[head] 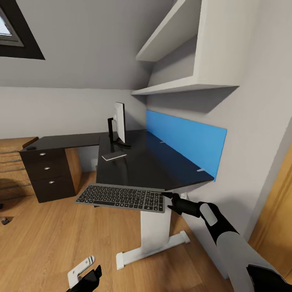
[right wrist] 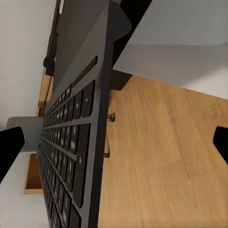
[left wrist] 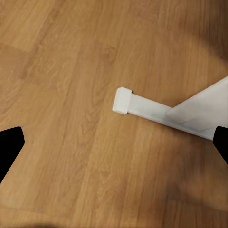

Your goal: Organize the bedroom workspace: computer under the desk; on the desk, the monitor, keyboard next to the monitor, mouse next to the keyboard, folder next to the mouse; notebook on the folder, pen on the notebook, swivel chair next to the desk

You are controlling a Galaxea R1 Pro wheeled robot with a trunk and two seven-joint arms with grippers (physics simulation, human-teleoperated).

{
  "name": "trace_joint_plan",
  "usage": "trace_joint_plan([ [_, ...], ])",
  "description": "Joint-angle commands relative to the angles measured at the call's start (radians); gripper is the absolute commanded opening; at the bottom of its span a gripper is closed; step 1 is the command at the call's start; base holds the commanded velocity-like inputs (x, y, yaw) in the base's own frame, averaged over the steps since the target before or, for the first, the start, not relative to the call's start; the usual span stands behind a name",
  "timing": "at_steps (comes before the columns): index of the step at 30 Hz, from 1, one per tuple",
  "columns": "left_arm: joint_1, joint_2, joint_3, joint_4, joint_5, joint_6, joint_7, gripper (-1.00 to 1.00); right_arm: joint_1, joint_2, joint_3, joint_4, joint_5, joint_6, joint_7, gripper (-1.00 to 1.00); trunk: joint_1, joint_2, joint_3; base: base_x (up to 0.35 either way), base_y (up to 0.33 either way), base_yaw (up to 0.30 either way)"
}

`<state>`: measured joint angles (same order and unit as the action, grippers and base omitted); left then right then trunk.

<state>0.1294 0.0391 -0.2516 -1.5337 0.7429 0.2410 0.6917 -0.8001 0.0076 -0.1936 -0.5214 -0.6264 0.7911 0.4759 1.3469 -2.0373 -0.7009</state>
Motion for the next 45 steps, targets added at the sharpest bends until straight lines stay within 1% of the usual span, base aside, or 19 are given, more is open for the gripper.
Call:
trace_joint_plan([
  [1, 0.0, 0.001, -0.001, -0.002, 0.004, 0.003, 0.006, 1.0, -0.001, 0.001, -0.006, 0.0, 0.001, 0.007, 0.001, 1.0, 0.0, 0.0, -0.001, 0.0, 0.0, 0.015],
  [14, -0.001, 0.001, -0.001, -0.002, 0.004, 0.003, 0.006, 1.0, -0.001, 0.002, -0.003, 0.0, 0.001, 0.007, 0.001, 1.0, 0.0, 0.0, -0.001, 0.0, 0.0, 0.003],
  [20, -0.001, 0.001, -0.001, -0.001, 0.004, 0.003, 0.006, 1.0, -0.001, 0.007, 0.0, 0.002, 0.001, 0.007, 0.001, 1.0, 0.0, 0.0, -0.001, 0.0, 0.0, 0.0],
  [28, 0.0, 0.001, -0.001, -0.001, 0.004, 0.003, 0.006, 1.0, -0.001, 0.012, 0.035, 0.003, 0.001, 0.006, 0.001, 1.0, 0.0, 0.0, -0.001, 0.0, 0.0, 0.0],
  [29, -0.001, 0.001, -0.001, -0.002, 0.004, 0.003, 0.006, 1.0, -0.001, 0.012, 0.044, 0.003, 0.001, 0.006, 0.001, 1.0, 0.0, 0.0, -0.001, 0.0, 0.0, 0.0],
  [45, -0.001, 0.001, -0.001, -0.001, 0.004, 0.003, 0.006, 1.0, -0.001, 0.017, 0.052, 0.003, 0.001, 0.007, 0.001, 1.0, 0.0, 0.0, -0.001, 0.0, 0.0, 0.0],
])
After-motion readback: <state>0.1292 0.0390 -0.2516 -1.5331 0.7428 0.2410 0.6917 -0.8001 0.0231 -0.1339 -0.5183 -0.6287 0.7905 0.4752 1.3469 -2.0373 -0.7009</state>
